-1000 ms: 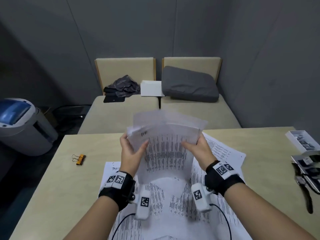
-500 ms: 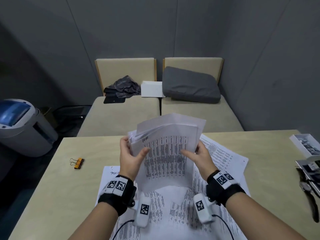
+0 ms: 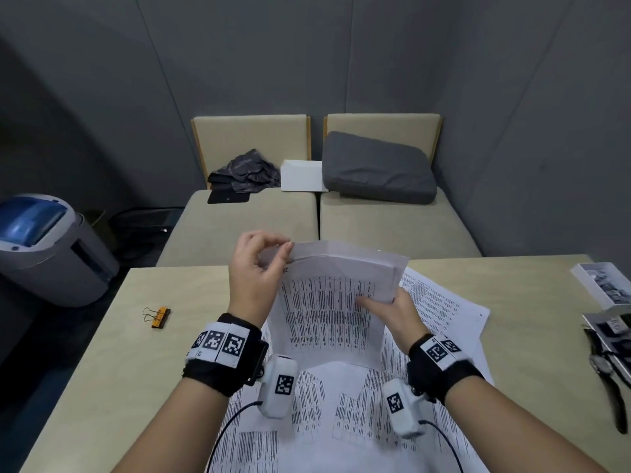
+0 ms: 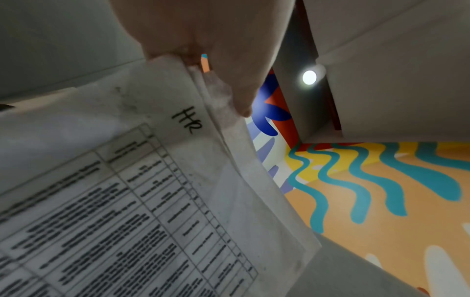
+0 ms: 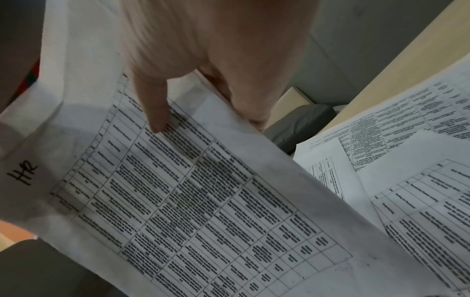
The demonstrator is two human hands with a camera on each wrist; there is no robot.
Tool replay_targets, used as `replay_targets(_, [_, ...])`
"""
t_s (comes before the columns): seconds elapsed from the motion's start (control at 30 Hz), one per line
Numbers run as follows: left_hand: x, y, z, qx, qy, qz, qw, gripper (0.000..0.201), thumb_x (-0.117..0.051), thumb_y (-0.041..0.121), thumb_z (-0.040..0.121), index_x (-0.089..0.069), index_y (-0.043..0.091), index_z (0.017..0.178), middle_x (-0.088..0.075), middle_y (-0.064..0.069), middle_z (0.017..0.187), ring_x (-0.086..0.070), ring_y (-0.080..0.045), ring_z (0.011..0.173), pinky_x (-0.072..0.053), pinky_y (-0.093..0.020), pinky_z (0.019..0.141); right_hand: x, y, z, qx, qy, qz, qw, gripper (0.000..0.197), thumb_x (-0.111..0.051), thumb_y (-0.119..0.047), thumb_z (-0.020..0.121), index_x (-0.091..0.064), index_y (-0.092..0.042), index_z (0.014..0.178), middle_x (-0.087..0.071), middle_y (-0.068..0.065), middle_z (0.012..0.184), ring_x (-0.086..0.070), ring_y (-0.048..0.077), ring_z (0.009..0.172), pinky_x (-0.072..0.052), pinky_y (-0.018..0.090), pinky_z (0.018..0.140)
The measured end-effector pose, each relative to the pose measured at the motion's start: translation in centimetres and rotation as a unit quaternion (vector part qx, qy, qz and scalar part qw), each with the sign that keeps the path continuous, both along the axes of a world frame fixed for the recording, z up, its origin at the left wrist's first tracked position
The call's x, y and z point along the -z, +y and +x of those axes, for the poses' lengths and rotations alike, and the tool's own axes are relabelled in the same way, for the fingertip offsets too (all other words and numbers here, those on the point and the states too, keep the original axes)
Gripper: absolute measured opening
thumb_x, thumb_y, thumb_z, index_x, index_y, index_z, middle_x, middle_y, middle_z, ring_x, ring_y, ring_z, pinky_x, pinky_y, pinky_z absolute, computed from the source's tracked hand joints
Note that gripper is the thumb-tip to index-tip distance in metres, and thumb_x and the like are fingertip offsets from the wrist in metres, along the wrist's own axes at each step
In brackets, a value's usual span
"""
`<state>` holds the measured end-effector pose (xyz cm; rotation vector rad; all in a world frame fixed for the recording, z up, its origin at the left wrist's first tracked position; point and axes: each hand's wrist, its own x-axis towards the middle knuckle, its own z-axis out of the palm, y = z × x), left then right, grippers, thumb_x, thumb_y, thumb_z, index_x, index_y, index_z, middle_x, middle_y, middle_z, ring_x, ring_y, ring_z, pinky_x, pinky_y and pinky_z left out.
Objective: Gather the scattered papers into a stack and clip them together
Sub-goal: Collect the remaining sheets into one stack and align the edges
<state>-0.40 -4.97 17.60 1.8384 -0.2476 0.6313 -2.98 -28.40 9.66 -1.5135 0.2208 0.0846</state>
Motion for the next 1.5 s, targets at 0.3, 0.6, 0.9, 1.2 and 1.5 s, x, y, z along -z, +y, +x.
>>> replay_targets(0.3, [5.0,2.8,-1.7,0.102,0.201,-0.157,0.962,0.073,-0.072,0.058,0.067,-0.037,0.039,0.128,-0.055,0.001,0.129,-0.056,-0.019,0.118,-0.047,-0.038,0.097,0.1,0.2,-1.0,-0.025,0.004,0.005,1.0,0.033,-0.076,-0.009,0.075,-0.063,-0.015,0.104,-0.072,0.009,0.104,-0.068,0.026,0.098,-0.055,0.037,0.087])
replay_targets(0.6, [4.8,0.4,-2.1,0.05,0.192,-0.207,0.958,0.023,-0.072,0.001,0.078,-0.057,0.014,0.09,-0.062,0.002,0.081,-0.059,-0.002,0.067,-0.049,-0.014,0.061,-0.6,1.9,-0.6,0.002,0.003,0.004,1.0,0.039,-0.069,0.002,0.081,-0.057,-0.004,0.118,-0.07,0.011,0.108,-0.068,0.025,0.099,-0.055,0.04,0.09])
replay_targets(0.9, [9.2,2.3,-2.1,0.075,0.297,-0.169,0.937,0.07,-0.081,0.036,0.069,-0.049,0.016,0.127,-0.068,0.0,0.113,-0.065,-0.017,0.107,-0.054,-0.03,0.088,1.8,2.6,-1.1,-0.029,0.029,0.005,0.999,0.035,-0.072,-0.001,0.08,-0.062,-0.01,0.112,-0.071,0.004,0.105,-0.067,0.023,0.101,-0.054,0.029,0.084])
replay_targets(1.2, [9.2,1.3,-2.0,0.042,0.299,-0.247,0.921,0.055,-0.078,0.022,0.067,-0.056,0.004,0.115,-0.069,-0.009,0.104,-0.066,-0.02,0.094,-0.057,-0.028,0.076,0.9,2.2,0.1,0.017,0.022,0.035,0.999,0.029,-0.073,-0.007,0.08,-0.068,-0.01,0.108,-0.074,0.005,0.104,-0.069,0.021,0.099,-0.054,0.035,0.087])
replay_targets(1.5, [11.5,0.9,-1.5,0.022,0.373,-0.088,0.923,0.01,-0.068,0.004,0.084,-0.065,0.012,0.09,-0.065,0.002,0.071,-0.057,-0.01,0.063,-0.047,-0.012,0.053,2.8,1.6,1.2,0.037,0.056,-0.017,0.998,0.019,-0.075,-0.019,0.08,-0.066,-0.016,0.097,-0.072,0.001,0.095,-0.068,0.018,0.091,-0.053,0.033,0.087])
